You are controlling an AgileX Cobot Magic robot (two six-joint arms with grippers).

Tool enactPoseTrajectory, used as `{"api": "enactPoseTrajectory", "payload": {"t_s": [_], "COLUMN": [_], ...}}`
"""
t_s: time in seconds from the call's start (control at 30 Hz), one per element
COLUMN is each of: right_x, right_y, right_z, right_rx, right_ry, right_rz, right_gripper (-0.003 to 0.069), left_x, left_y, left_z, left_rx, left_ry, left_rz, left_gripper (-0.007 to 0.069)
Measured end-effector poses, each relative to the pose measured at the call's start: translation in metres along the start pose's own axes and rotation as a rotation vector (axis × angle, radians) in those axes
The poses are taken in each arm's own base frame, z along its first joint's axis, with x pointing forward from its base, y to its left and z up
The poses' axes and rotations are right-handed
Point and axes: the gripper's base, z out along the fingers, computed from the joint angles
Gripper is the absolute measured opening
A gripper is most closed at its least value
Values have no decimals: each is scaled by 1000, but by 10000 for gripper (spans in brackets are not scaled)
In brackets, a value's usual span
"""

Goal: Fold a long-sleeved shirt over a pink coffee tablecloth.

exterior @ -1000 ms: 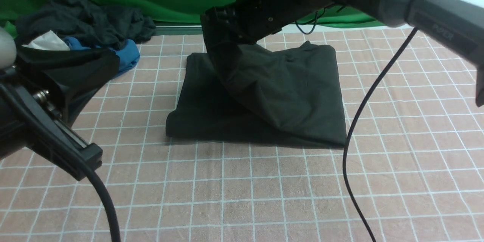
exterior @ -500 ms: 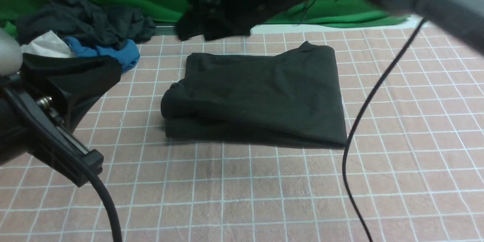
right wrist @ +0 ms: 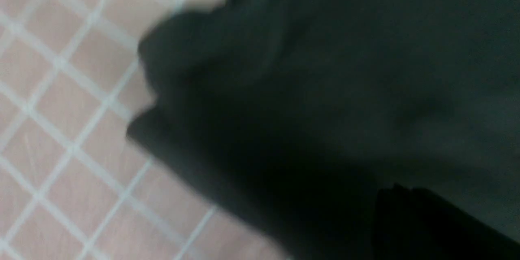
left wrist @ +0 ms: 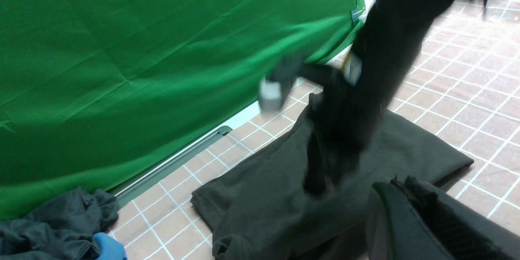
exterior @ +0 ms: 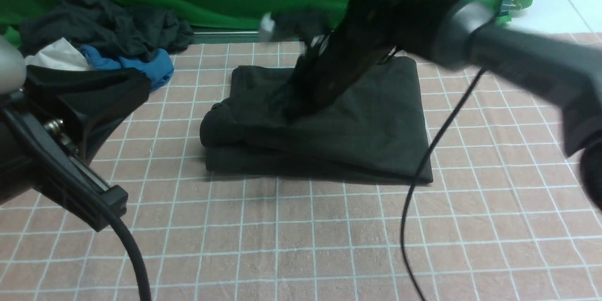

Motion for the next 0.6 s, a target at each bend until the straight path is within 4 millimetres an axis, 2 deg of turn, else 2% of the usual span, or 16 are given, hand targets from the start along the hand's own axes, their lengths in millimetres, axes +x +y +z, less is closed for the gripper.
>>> {"api": "enactPoseTrajectory", "payload": {"t_s": [0.1, 0.27, 0.37, 0.4, 0.47, 0.53, 0.6], "right_x": [12, 16, 12, 4, -2, -21, -29], "right_y": [15, 27, 30, 33, 34, 39, 42], "right_z": [16, 17, 7, -4, -11, -30, -32], "right_rx": [-24, -41, -47, -47, -44, -33, -36], "right_ry": [98, 141, 144, 96, 53, -127, -211], "right_rz": [-24, -43, -53, -61, -66, -74, -68], "right_gripper": [20, 20, 21, 22, 24, 24, 25], "left_x": [0, 0, 1, 1, 2, 2, 2], "left_y": [0, 0, -1, -1, -1, -1, -1], "left_z": [0, 0, 0, 0, 0, 0, 0], "left_rx": [-1, 3, 9, 10, 10, 10, 10], "left_ry": [-1, 5, 14, 16, 17, 17, 17], "left_rz": [0, 1, 1, 3, 3, 3, 3], "left_gripper": [17, 17, 17, 17, 17, 17, 17]}}
